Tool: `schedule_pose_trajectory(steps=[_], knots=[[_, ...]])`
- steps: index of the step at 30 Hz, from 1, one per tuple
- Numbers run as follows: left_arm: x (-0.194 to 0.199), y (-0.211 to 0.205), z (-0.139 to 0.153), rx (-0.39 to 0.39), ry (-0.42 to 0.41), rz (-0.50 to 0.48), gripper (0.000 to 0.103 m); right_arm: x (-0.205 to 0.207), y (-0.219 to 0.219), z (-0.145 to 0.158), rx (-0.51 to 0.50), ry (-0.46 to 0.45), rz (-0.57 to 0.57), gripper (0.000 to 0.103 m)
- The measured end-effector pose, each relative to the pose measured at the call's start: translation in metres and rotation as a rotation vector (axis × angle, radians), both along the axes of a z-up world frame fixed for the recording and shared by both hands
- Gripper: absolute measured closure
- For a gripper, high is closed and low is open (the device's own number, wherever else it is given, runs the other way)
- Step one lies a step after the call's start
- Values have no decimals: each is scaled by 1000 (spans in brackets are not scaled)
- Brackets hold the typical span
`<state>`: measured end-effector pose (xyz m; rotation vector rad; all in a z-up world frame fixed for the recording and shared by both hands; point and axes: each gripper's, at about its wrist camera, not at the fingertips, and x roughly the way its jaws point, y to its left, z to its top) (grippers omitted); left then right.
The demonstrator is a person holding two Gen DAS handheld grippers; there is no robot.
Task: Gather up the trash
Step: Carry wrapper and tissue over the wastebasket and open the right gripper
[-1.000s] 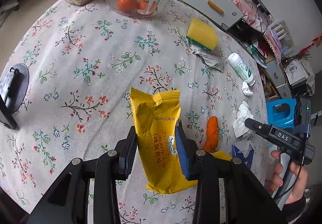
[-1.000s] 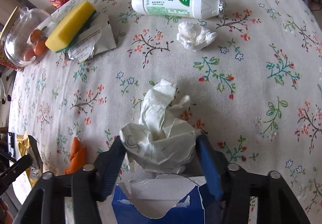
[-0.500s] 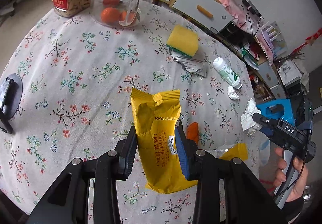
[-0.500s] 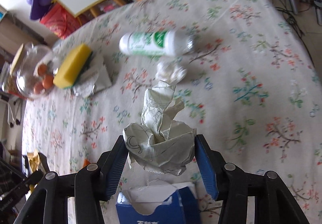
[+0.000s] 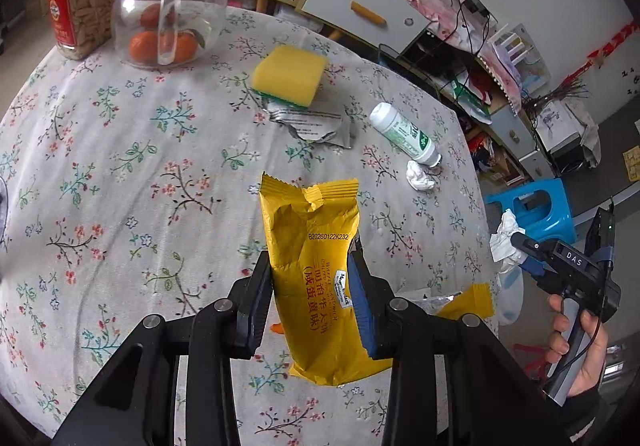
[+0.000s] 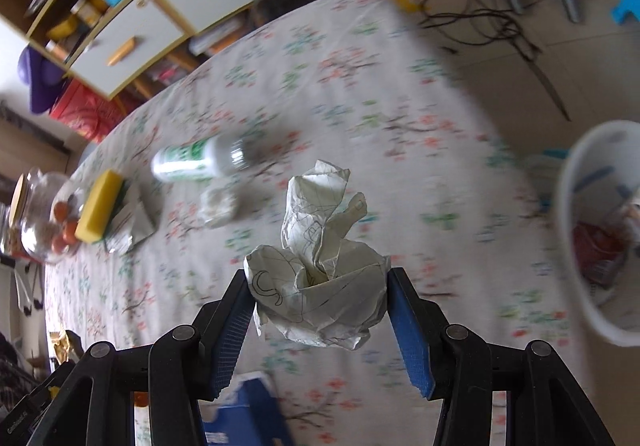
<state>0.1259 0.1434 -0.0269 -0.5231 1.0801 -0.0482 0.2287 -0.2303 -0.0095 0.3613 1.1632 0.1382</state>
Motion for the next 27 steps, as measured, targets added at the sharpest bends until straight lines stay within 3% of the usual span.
schedule_pose_trajectory(steps=[18,27], knots=[[41,-117,9,-3,-32,-186,64,-34,-150,-1,-22,10,-213,44],[61,-187,10,40,-32,-304,64,-40,-208,-9,-30,26,-308,41]])
